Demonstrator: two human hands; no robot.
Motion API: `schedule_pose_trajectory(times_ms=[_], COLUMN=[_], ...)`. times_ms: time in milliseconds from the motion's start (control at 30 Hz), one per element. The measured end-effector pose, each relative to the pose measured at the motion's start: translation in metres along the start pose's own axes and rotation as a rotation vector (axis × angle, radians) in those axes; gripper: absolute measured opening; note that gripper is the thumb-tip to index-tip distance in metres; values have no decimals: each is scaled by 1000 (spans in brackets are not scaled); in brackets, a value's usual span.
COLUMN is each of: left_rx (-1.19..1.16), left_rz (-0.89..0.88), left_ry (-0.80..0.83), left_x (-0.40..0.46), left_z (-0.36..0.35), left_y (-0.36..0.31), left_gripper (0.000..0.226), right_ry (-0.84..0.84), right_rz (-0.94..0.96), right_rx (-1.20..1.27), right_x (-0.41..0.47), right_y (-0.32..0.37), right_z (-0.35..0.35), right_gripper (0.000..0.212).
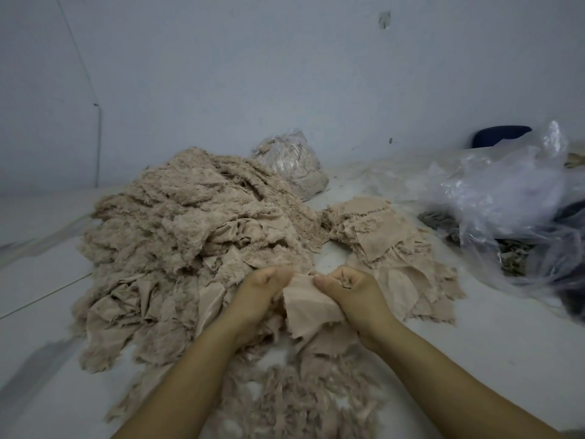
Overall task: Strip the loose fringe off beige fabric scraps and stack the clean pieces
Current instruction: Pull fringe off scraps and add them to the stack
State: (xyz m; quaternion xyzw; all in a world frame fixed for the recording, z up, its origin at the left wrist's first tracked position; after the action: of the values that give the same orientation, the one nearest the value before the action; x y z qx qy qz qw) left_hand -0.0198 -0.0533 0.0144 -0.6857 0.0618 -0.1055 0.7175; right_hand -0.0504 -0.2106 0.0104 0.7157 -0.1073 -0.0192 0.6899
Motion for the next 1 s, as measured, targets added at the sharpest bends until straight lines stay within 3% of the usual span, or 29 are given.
schedule_pose_trajectory(times_ms=[133,300,367,433,500,600,667,733,800,867,1000], left_rx=[-128,70,68,-142,-238,8,137,194,254,329,251], left_rz=[61,79,23,55,48,-67,-102,-57,14,58,87], left_ry=[-241,109,64,-63,-89,66,204,262,234,199,229], left_x=[5,-11,-10,-6,-3,-3,-6,-6,-5,-4,-9], left_z=[29,-12,-25,-23,-17,-15,-20,-22,-16,-4,4], left_y=[8,6,6,6,4,-2,-4,1,8,15,17], left_gripper=[31,34,22,12,11,9,8,15,10,11,32], right_ry=[-167,-80,-32,-33,12,259,288,169,-49,-241,-300], right_rz=[13,-37,-60,-76,-122,-305,-395,-399,-276,-114,71], right_rx=[83,132,183,230,249,271,361,424,346,215,63], right_x=[1,-3,-6,-4,-2,-7,-7,-4,2,7,8], right_y=[-1,-5,-6,-8,-10,-13,-17,-21,-24,-20,-5], right_z=[21,10,0,3,7,-4,-9,-9,0,16,32], right_gripper=[19,14,16,20,22,30,42,32,17,22,18])
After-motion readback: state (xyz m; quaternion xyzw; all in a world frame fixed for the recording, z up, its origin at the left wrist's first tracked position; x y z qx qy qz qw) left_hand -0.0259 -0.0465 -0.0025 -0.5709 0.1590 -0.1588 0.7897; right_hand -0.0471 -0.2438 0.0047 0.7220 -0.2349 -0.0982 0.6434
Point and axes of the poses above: each hand's wrist, its own x-axis towards the middle knuckle, its own z-axis out of the back of the hand, y = z × x, the point moved 5 cm from there along x, towards the middle knuckle, and after that the axes turned 2 degrees about -y, right-handed, at the moved point
